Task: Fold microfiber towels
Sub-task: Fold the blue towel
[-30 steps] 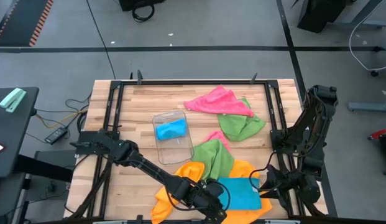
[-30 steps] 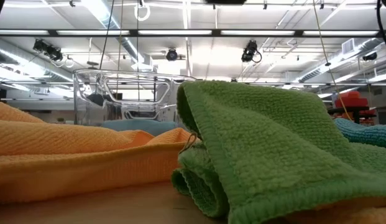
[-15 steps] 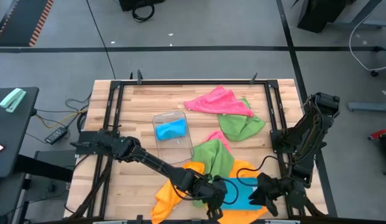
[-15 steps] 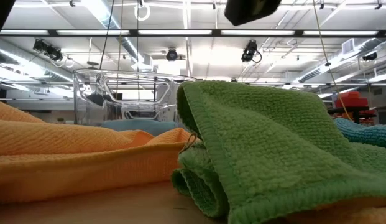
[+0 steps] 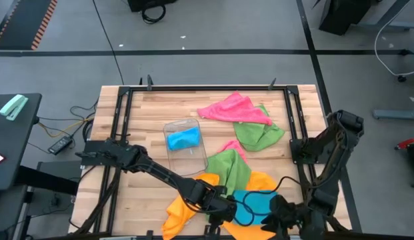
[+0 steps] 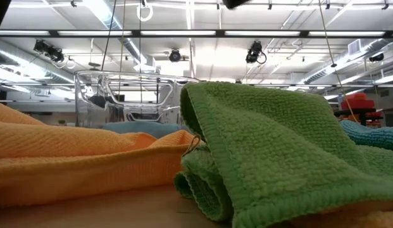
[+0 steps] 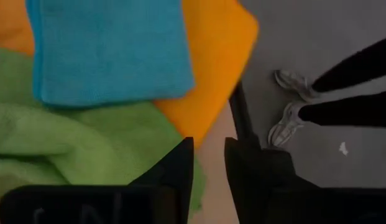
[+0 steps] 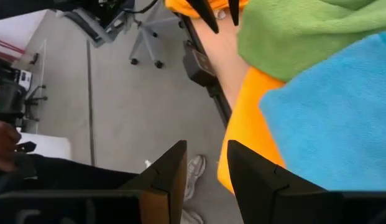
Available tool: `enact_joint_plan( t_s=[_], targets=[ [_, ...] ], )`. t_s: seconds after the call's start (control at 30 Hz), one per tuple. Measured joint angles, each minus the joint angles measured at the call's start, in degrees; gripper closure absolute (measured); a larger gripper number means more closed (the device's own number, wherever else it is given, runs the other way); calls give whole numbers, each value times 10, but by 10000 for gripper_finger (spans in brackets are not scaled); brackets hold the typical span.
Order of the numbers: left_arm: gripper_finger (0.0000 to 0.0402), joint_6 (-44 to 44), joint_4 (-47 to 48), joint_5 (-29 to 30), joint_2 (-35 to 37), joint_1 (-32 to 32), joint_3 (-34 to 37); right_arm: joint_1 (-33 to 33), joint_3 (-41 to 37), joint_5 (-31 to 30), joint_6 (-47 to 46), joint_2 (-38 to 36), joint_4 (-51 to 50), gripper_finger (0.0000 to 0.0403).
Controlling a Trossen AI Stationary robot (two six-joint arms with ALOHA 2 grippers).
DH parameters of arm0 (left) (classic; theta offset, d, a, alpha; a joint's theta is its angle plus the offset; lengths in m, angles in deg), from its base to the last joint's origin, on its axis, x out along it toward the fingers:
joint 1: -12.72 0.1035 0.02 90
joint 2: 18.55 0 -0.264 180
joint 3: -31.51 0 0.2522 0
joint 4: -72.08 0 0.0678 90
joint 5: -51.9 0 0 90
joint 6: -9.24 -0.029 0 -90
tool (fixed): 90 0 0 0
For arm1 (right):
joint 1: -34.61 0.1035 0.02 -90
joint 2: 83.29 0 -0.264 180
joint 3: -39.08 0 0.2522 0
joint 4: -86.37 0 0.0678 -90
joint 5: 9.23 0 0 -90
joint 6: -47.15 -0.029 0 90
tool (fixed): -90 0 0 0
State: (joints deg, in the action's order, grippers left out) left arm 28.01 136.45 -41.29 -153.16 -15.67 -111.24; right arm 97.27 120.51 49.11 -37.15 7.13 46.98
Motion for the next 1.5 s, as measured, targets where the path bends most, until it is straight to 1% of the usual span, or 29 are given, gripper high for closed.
enact_joint_plan(
  t_s=[0.17, 0.33, 0.47, 0.57, 0.83, 1.03, 1.17, 1.27, 1.37, 1.43, 1.5],
  targets=[
    [318, 3, 5, 13, 15, -4, 0, -4, 61, 0, -2, 52, -44, 279],
    [329, 47, 18, 19, 40, -3, 0, -9, 112, 0, 3, 101, -74, 279],
    [335, 31, 28, 23, 64, -12, 0, -16, 159, -5, 33, 135, -108, 279],
    [335, 30, 35, 24, 70, -17, 0, -19, 187, -9, 28, 153, -122, 279],
    [334, -32, 126, 27, 74, -10, 0, -19, 211, -14, 15, 176, -124, 279],
    [339, -75, 142, 27, 74, -9, 0, -39, 211, -38, 25, 198, -125, 279],
    [336, -114, 175, 27, 74, -9, 0, -58, 211, -43, 27, 208, -130, 279],
    [334, -125, 228, 28, 74, -9, 0, -71, 211, -27, 31, 217, -128, 278],
    [337, -138, 284, 46, 74, -11, 0, -85, 211, 17, 47, 232, -134, 271],
    [341, -147, 298, 69, 74, -15, 0, -94, 210, 41, 51, 241, -136, 260],
    [347, -150, 299, 80, 74, -17, 0, -102, 210, 57, 69, 248, -136, 247]
  ],
)
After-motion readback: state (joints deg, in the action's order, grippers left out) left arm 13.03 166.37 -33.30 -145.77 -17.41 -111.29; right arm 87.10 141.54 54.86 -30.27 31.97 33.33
